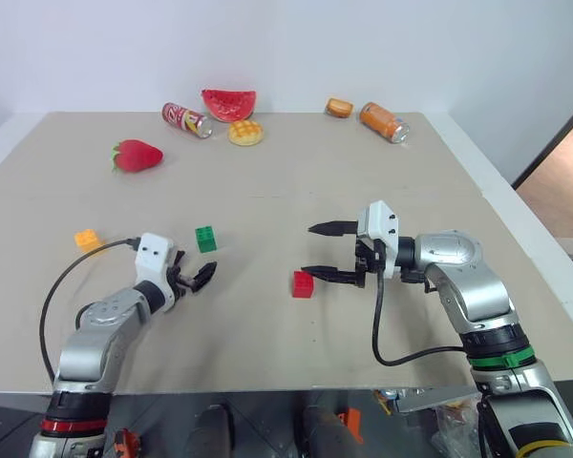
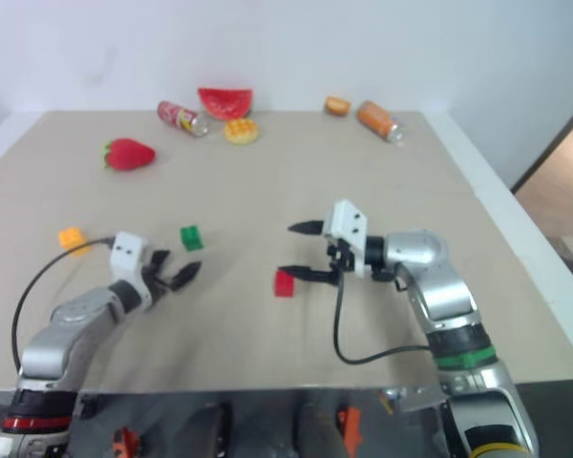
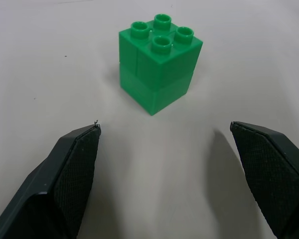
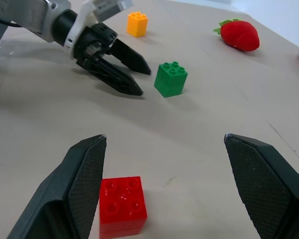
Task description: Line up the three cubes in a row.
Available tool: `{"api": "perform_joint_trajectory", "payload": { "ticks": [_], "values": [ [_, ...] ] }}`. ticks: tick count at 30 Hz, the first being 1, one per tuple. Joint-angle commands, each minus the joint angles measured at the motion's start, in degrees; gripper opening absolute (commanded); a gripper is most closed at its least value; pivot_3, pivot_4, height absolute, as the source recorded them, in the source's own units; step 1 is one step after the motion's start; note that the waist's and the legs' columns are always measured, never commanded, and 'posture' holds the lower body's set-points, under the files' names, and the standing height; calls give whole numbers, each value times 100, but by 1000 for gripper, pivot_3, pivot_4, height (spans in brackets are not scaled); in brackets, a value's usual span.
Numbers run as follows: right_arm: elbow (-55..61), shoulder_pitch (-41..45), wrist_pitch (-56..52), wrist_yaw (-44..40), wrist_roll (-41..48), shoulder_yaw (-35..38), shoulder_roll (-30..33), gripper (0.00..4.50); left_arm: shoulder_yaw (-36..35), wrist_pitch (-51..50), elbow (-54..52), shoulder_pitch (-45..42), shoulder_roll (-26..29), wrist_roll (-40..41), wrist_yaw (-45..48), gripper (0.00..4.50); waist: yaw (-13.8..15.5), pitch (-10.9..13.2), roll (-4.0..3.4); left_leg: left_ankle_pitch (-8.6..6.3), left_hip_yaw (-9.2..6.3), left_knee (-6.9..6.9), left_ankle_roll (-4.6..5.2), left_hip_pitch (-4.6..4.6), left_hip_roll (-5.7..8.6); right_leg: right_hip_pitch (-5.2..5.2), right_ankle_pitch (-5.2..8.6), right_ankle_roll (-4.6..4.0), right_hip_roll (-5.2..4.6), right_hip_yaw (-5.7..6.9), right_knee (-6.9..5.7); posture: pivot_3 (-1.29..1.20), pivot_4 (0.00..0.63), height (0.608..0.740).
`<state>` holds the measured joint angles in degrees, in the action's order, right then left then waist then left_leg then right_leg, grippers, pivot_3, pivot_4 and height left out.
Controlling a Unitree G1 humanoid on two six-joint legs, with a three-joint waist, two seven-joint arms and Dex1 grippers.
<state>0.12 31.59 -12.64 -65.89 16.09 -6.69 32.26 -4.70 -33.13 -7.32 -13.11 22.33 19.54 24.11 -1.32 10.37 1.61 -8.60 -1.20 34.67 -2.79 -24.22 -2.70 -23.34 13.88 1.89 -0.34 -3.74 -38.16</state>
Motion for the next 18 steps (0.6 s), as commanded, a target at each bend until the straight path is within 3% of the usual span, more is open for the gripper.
{"api": "perform_joint_trajectory", "payload": {
  "ticks": [1, 10, 18],
  "values": [
    [226, 47, 15, 91, 86, 67, -12, 3921, 263, -222, 192, -390, -189, -153, -147, 4303, 4, 0, 0, 3, 0, 0, 1, -1, 4, 1, 0, 0, -3, 0, 0, 0, 150, 740],
    [175, 62, 32, 152, 65, 34, -34, 3921, 234, -744, 649, -1335, -751, -432, -881, 4303, 3, 0, 1, 26, -3, -3, 5, -19, 7, 2, -14, 23, 1, -2, 0, 0, 150, 740],
    [92, 70, 63, 174, 44, 61, -11, 3921, 262, -1198, 255, -1176, -425, -630, -916, 4303, -26, 0, 1, 21, -6, -21, -1, -24, 5, -7, -17, 53, 9, -7, 2, 0, 150, 740]
  ]
}}
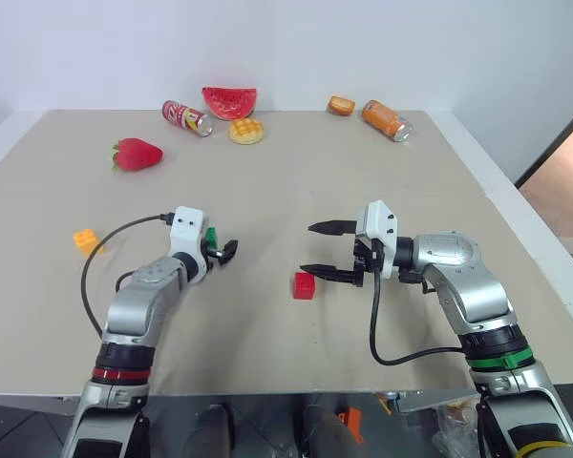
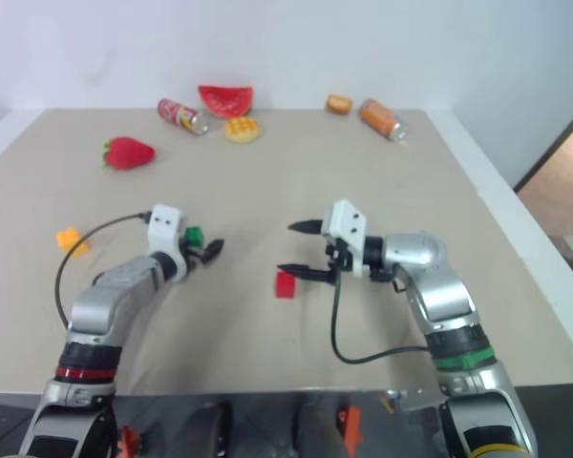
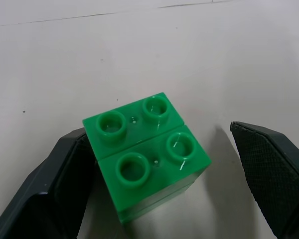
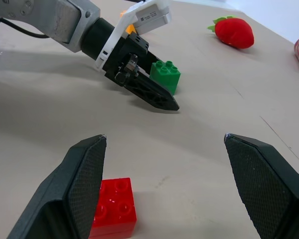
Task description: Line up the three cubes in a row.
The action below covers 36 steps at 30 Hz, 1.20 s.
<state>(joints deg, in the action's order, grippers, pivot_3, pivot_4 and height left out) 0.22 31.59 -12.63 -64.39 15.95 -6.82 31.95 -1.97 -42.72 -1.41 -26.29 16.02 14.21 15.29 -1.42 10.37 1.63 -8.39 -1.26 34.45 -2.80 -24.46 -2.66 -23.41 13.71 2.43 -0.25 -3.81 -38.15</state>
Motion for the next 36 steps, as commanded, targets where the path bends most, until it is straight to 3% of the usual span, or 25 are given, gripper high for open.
{"api": "perform_joint_trajectory", "payload": {
  "ticks": [1, 7, 13, 17, 20, 23, 30, 36],
  "values": [
    [79, 69, 63, 22, 60, 75, 20, 3921, -10, -311, -421, 186, 250, -110, -37, 4303, -52, 0, 0, -1, 1, 0, -1, 1, -1, -1, 0, 0, 0, -2, 0, 0, 150, 740],
    [-28, 81, 124, 12, 24, 25, -20, 3921, 93, -603, -873, 581, 552, -273, -54, 4303, -140, 1, 1, -5, 6, -3, -6, 6, -3, -1, 1, -2, 3, -10, 0, 0, 150, 740],
    [-119, 111, 178, -10, -16, 6, -57, 3921, 40, -685, -775, 417, 323, -244, -229, 4303, -126, 0, 1, -5, 6, -2, -7, 8, -3, 2, 11, -19, 3, -11, 0, 0, 150, 740],
    [-142, 109, 203, -6, -48, 3, -51, 3973, 5, -637, -505, 148, 84, -255, -375, 3267, -112, 0, 1, -4, 4, 4, -5, 9, -1, 6, 8, -19, 3, -10, 0, 0, 150, 740],
    [-135, 84, 218, 9, -62, 2, -36, 3973, 4, -614, -400, 12, 18, -292, -399, 2172, -111, 0, 1, -3, 5, 9, -4, 8, 1, 8, 7, -21, 1, -12, 0, 0, 150, 740],
    [-116, 52, 221, 18, -72, -2, -26, 3973, -7, -598, -301, -93, -8, -319, -396, 1347, -110, 1, 1, -3, 5, 9, -4, 8, 2, 7, 7, -20, 1, -13, 0, 0, 150, 740],
    [-126, 39, 241, 9, -118, -38, -40, 3973, 113, -60, 1, -171, 400, -469, 36, 1340, -114, 1, 1, -3, 4, 6, -5, 6, 1, 4, -4, 1, 3, -12, 0, 0, 150, 740],
    [-189, 81, 283, -6, -181, -91, -82, 3973, 15, 2314, 664, -62, 1002, -363, 1451, 1340, -117, 2, 4, -4, 10, 2, -6, 0, -2, -6, 11, -26, 2, -13, 1, 0, 150, 740]
  ]
}}
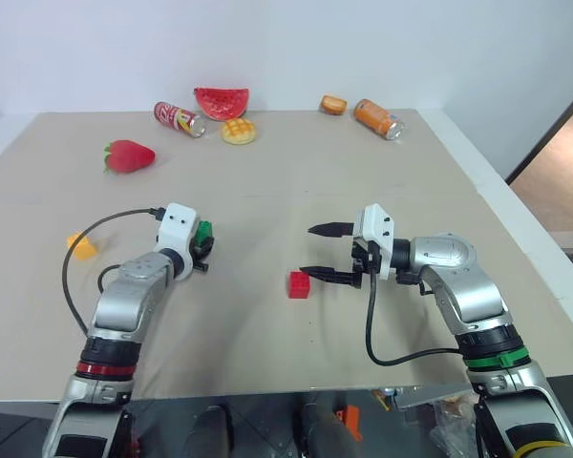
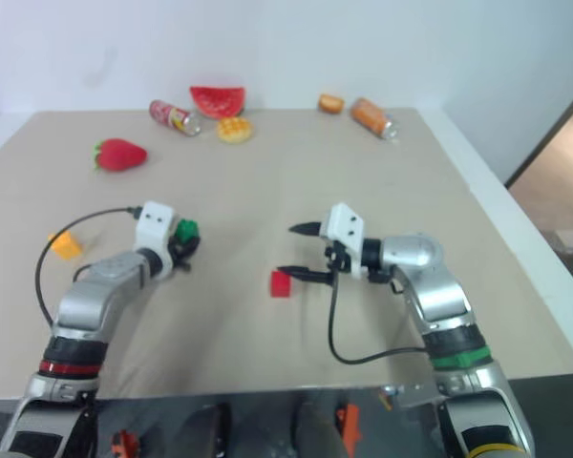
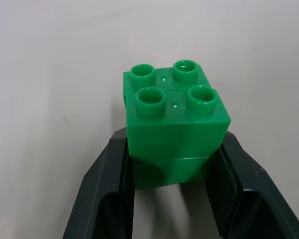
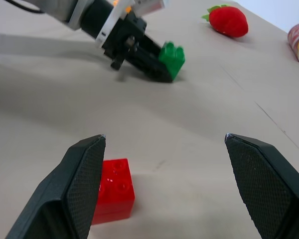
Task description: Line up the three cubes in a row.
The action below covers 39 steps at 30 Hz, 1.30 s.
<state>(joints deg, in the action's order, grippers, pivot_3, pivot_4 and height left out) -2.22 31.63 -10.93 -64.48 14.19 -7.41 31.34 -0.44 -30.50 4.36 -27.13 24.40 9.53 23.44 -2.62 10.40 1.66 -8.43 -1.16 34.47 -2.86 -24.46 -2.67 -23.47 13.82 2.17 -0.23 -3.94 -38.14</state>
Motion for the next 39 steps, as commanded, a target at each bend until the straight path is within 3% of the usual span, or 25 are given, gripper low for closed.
{"api": "perform_joint_trajectory", "payload": {
  "ticks": [1, 7, 11, 14, 23, 30, 39],
  "values": [
    [45, 82, 124, 1, -16, -40, -22, 3973, -164, 1426, 177, 46, 229, 176, 917, 1340, 5, 0, 0, 0, 1, -2, -1, -1, 0, 0, 2, -1, -2, 0, 1, 0, 150, 740],
    [300, 4, 23, -20, 79, 14, 108, 3973, -668, 2887, 768, 190, 607, 1319, 3345, 1340, 5, 0, 0, -11, 2, -9, -13, -11, -2, -10, 10, 16, -3, 3, 2, 0, 150, 740],
    [678, -193, -125, -2, 211, 146, 312, 3973, -647, 2466, 849, 142, 651, 1939, 4311, 1340, 16, 0, 0, -13, -1, -9, -10, -21, -3, -15, 14, 21, -3, 7, 2, 0, 150, 740],
    [895, -325, -239, 102, 264, 231, 437, 3973, -351, 2244, 933, 100, 622, 1943, 4796, 1340, 14, 0, 0, -13, 1, -3, -9, -23, -1, -15, 14, 24, -5, 5, 2, 0, 150, 740],
    [1434, -592, -567, 351, 367, 351, 580, 3973, 558, 3089, 1969, -276, 126, 1197, 5626, 1340, 10, 0, 0, -13, -1, 2, -8, -20, -1, -13, 22, 4, -1, 5, 1, 0, 150, 740],
    [1854, -797, -846, 404, 574, 511, 779, 3973, 703, 3968, 3019, -773, -234, 811, 5895, 1340, 8, 0, 0, -14, -2, 2, -6, -22, -2, -14, 11, 24, 2, 4, 1, 0, 150, 740],
    [2439, -1347, -1203, 162, 1152, 897, 1313, 3973, 765, 4617, 3726, -998, -264, 555, 6374, 1340, -4, 0, 0, -22, -2, 6, 7, -19, -2, -11, 12, 23, 2, 4, 1, 0, 150, 740]
  ]
}}
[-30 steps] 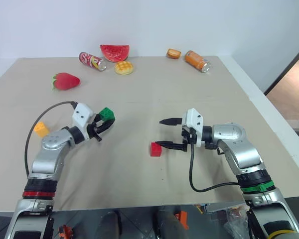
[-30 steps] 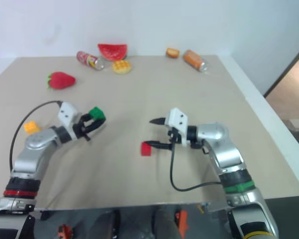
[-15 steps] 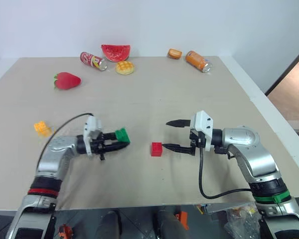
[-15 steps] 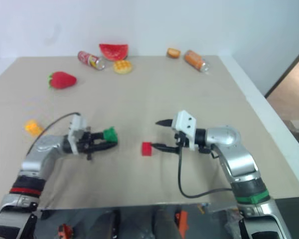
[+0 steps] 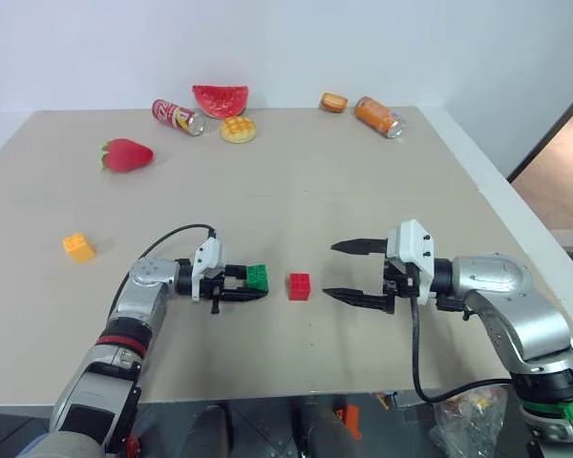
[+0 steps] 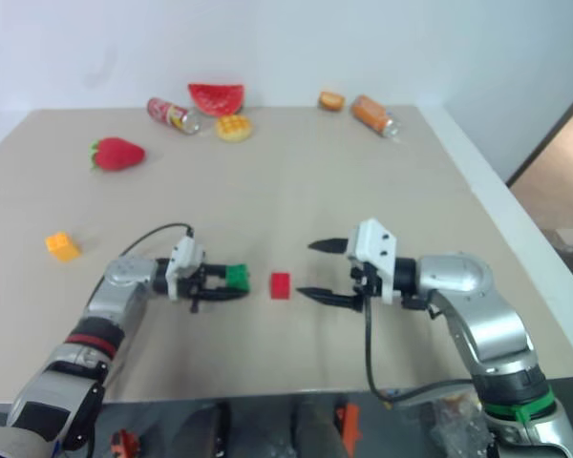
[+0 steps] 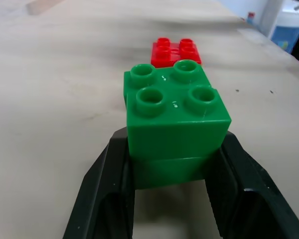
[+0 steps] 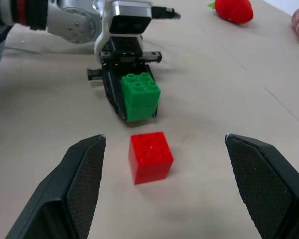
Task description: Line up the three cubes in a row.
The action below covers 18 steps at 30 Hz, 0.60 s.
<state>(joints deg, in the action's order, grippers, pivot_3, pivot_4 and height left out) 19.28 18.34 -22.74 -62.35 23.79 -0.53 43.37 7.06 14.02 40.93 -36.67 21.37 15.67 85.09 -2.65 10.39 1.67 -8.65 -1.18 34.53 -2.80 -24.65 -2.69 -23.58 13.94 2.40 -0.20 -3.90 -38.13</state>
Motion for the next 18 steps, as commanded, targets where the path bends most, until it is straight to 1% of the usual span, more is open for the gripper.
{"api": "perform_joint_trajectory", "payload": {
  "ticks": [1, 2, 8, 18],
  "values": [
    [306, -31, -39, -58, 234, 226, 137, 3973, 28, 204, 92, -38, 43, -81, 252, 1340, -1, 0, 0, 0, 0, 0, 0, 1, 0, 0, 1, -4, 0, 0, 0, 0, 150, 740],
    [319, -36, -51, -60, 263, 236, 155, 3973, 29, 241, 125, -37, 47, -99, 278, 1340, -1, 0, 0, 0, -1, 1, 0, 1, 0, 1, 6, -14, 0, 0, 0, 0, 150, 740],
    [236, -14, -36, -1, 285, 216, 161, 3973, -57, 322, 385, -121, 90, -147, 271, 1340, 0, 0, 0, 0, -1, 1, 0, 2, -1, 3, 4, -9, 1, 0, 0, 0, 150, 740],
    [147, 44, 23, 78, 188, 79, 64, 3973, -14, 436, 354, 20, 143, -221, 312, 1340, -8, 0, 0, 0, -1, 1, 1, 10, -8, 6, 1, -16, 10, 0, -2, 0, 150, 740]
  ]
}}
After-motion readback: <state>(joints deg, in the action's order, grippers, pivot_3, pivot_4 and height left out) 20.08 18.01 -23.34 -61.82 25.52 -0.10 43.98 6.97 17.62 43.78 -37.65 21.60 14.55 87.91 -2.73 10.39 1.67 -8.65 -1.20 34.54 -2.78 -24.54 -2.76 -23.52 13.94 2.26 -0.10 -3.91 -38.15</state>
